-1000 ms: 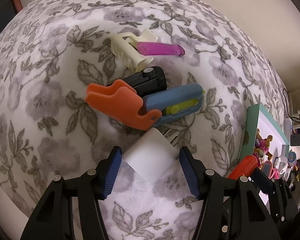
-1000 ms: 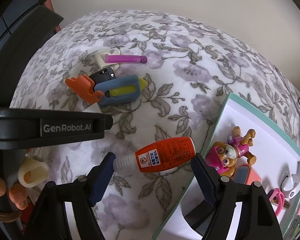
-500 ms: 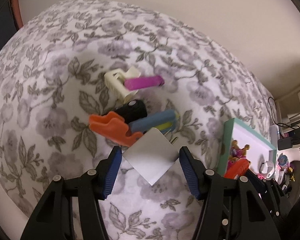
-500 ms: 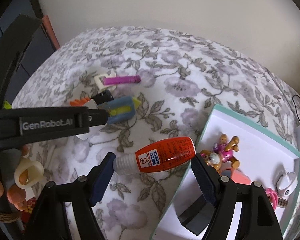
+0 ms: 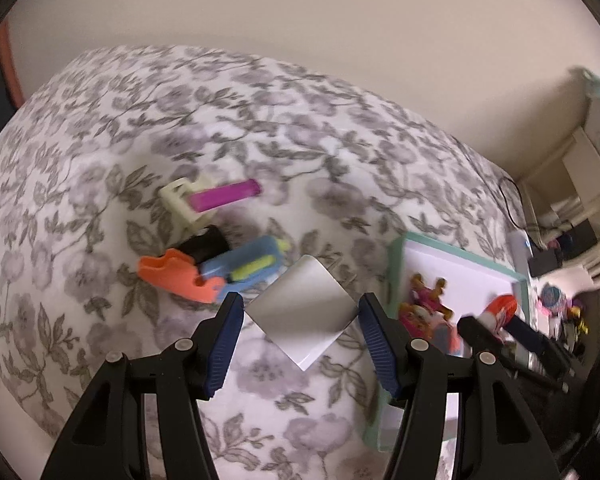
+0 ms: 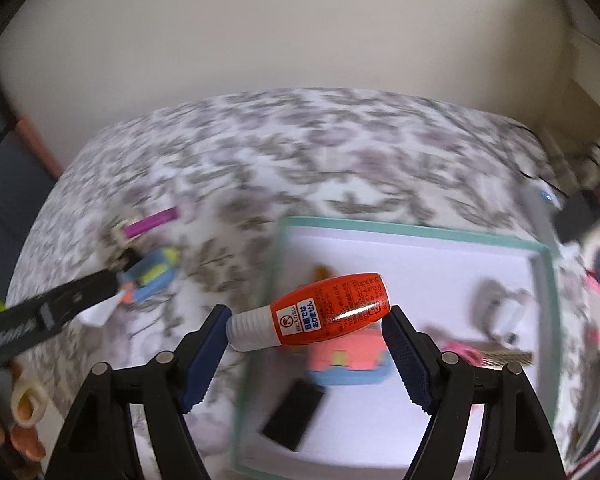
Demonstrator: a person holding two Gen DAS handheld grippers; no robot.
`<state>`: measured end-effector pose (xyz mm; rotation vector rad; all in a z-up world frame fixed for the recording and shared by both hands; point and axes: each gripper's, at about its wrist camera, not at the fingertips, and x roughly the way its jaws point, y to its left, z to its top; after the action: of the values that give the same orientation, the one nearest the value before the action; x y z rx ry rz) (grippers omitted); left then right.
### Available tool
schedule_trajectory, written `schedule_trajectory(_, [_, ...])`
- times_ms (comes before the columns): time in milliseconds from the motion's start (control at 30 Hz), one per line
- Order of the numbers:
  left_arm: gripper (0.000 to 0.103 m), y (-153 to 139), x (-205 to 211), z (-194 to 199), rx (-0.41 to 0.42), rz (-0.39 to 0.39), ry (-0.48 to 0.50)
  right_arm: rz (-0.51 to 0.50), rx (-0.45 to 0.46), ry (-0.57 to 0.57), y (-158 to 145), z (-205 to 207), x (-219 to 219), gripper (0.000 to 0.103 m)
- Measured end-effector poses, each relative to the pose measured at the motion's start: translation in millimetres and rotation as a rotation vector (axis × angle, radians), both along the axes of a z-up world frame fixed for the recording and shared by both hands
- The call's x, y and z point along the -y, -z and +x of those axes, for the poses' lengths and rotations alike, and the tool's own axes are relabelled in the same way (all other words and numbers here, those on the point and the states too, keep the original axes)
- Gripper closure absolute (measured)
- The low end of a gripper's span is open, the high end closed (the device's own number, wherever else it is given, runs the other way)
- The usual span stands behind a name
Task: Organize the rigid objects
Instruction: 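Carry the white cube and red glue bottle toward the white tray, then lower the white cube and glue bottle into the tray and open both tools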
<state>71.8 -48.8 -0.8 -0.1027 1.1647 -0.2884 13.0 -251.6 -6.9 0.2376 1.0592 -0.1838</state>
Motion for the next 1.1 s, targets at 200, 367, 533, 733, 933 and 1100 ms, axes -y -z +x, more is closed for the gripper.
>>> schedule_trajectory(200, [0.042, -6, 42, -19, 0.022, 0.019, 0.115, 0.029, -0.045, 0.211, 4, -20, 55, 0.024])
schedule_trajectory(367, [0.042, -8, 83, -42, 0.03, 0.029, 0.228, 0.004, -0.109, 0.345, 10, -41, 92, 0.024])
schedule_trajectory(533, [0.042, -4, 127, -67, 0.031, 0.058, 0.351, 0.047, -0.153, 0.438, 20, -59, 119, 0.024])
schedule_trajectory(733, [0.042, 6, 158, -90, 0.01, 0.082, 0.445, 0.05, -0.2, 0.523, 27, -76, 136, 0.024])
schedule_trajectory(933, [0.042, 17, 168, -97, -0.015, 0.109, 0.478, 0.042, -0.231, 0.56, 34, -82, 141, 0.023])
schedule_trajectory(1100, [0.042, 26, 169, -94, -0.033, 0.127, 0.468, 0.054, -0.257, 0.563, 43, -84, 142, 0.023])
